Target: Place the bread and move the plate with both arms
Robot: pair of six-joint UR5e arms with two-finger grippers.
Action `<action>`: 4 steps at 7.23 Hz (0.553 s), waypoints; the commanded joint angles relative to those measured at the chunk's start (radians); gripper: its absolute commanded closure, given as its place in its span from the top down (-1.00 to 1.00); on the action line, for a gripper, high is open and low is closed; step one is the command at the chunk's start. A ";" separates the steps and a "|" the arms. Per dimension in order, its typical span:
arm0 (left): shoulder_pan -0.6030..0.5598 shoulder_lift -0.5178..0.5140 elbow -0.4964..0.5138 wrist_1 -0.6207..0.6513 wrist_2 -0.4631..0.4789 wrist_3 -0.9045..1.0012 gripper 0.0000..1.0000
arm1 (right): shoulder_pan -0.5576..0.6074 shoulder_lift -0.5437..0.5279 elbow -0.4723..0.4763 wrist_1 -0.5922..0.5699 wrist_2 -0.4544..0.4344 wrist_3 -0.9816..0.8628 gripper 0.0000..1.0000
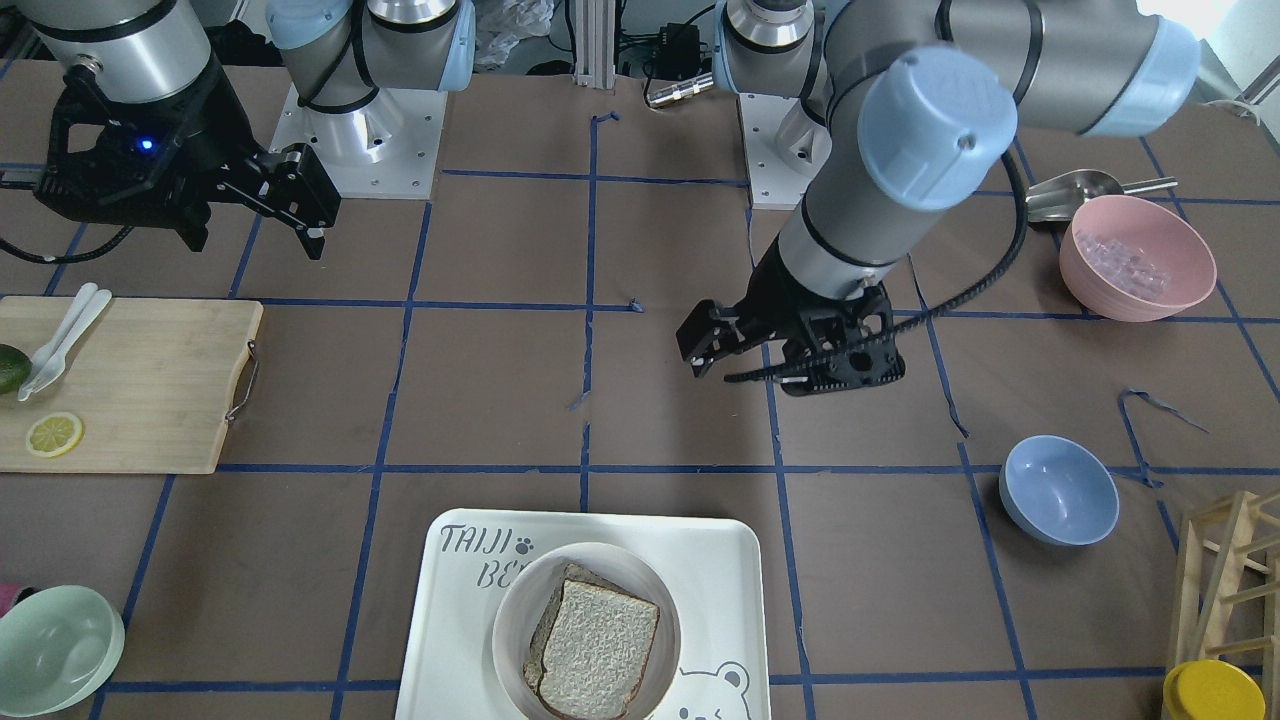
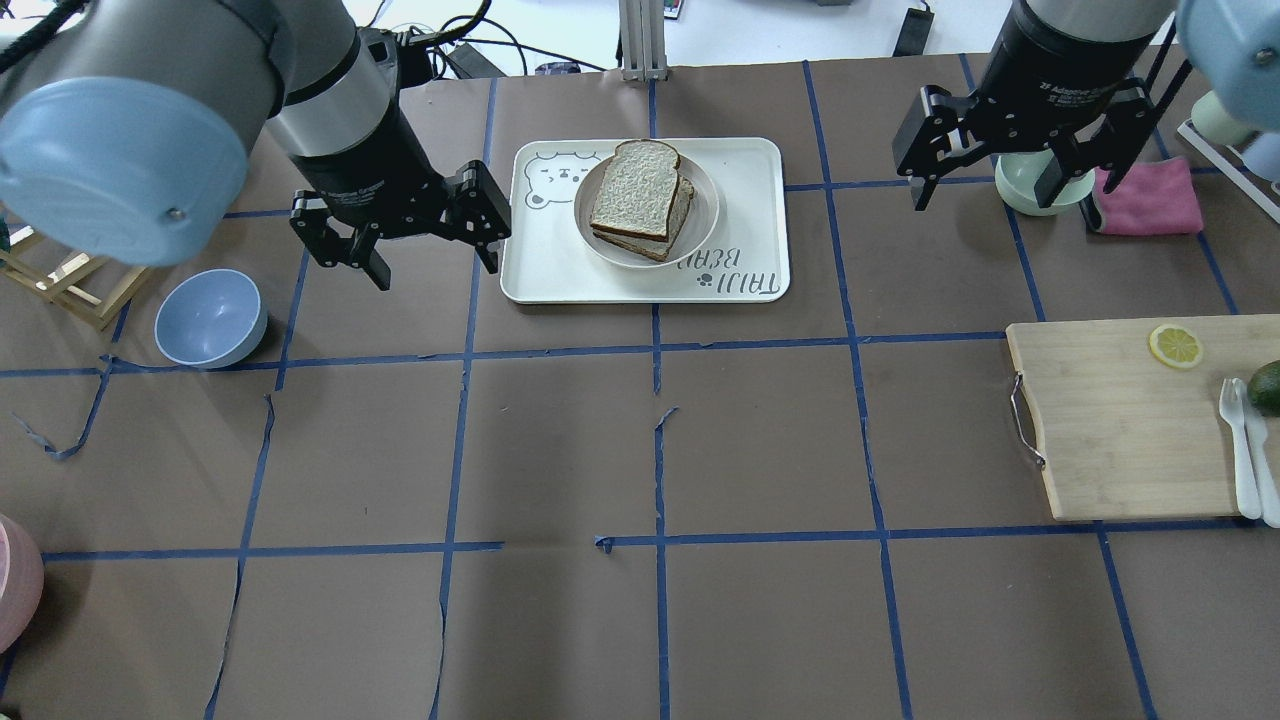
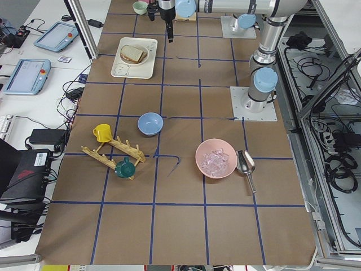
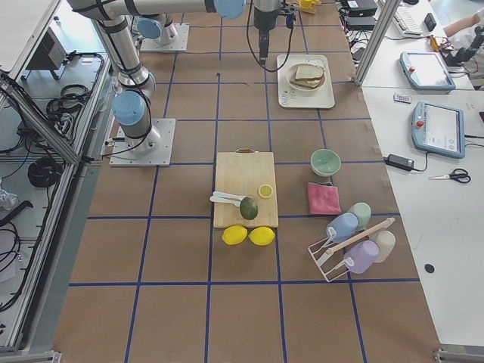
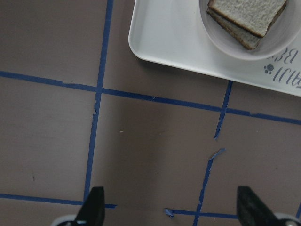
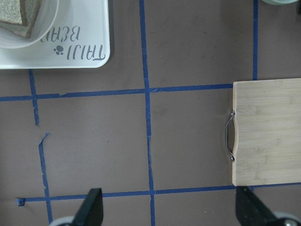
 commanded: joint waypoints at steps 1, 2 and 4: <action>0.010 0.058 -0.033 0.042 0.055 0.054 1.00 | 0.001 -0.009 0.005 0.001 0.000 -0.006 1.00; 0.013 0.061 -0.015 0.035 0.061 0.054 1.00 | 0.016 -0.009 0.008 0.001 -0.001 -0.001 1.00; 0.024 0.058 0.002 0.031 0.057 0.056 1.00 | 0.053 -0.007 0.009 -0.002 -0.003 0.000 1.00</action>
